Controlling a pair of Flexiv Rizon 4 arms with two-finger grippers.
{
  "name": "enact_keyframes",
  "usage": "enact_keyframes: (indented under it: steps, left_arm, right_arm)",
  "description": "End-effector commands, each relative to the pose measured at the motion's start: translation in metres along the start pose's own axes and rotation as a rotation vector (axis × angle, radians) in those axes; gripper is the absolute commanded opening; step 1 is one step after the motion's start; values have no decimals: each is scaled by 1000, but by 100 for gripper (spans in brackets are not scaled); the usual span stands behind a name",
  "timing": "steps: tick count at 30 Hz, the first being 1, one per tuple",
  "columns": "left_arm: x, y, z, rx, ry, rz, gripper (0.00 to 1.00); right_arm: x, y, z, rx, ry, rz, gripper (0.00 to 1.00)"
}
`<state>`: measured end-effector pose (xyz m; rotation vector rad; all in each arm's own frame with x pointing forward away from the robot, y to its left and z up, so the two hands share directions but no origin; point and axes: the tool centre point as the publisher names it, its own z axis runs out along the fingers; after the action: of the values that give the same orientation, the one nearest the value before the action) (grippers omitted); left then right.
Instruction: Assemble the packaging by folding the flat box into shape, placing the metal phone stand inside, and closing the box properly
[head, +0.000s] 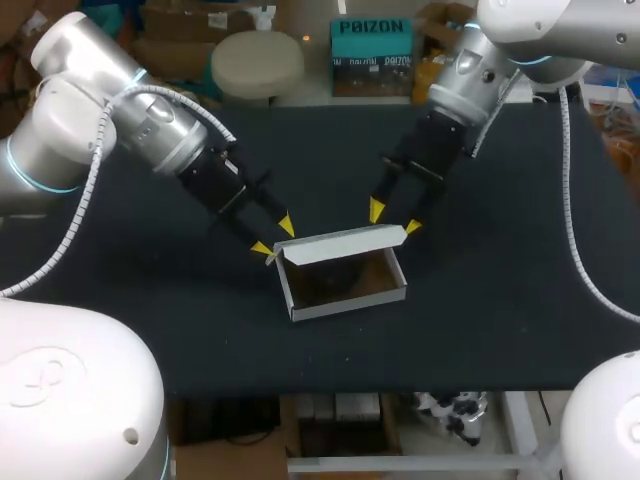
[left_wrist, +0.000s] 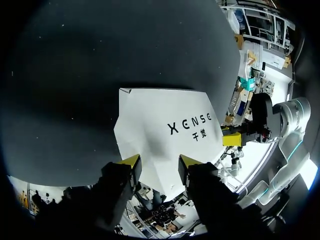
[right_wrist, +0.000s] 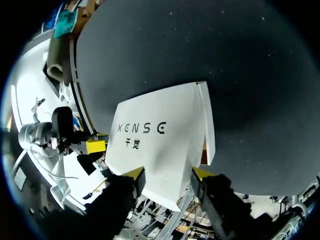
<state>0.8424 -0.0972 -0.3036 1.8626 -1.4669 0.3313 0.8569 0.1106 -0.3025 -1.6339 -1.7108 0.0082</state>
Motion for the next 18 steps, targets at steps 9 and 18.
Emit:
enact_keyframes:
  steps: [9,18]
  left_arm:
    - [1,1,5,-10,-18,4,48]
    - [-6,3,12,-9,-39,1,49]
  right_arm:
    - [7,5,-2,23,-57,-10,59]
    - [-10,5,2,33,-108,-19,61]
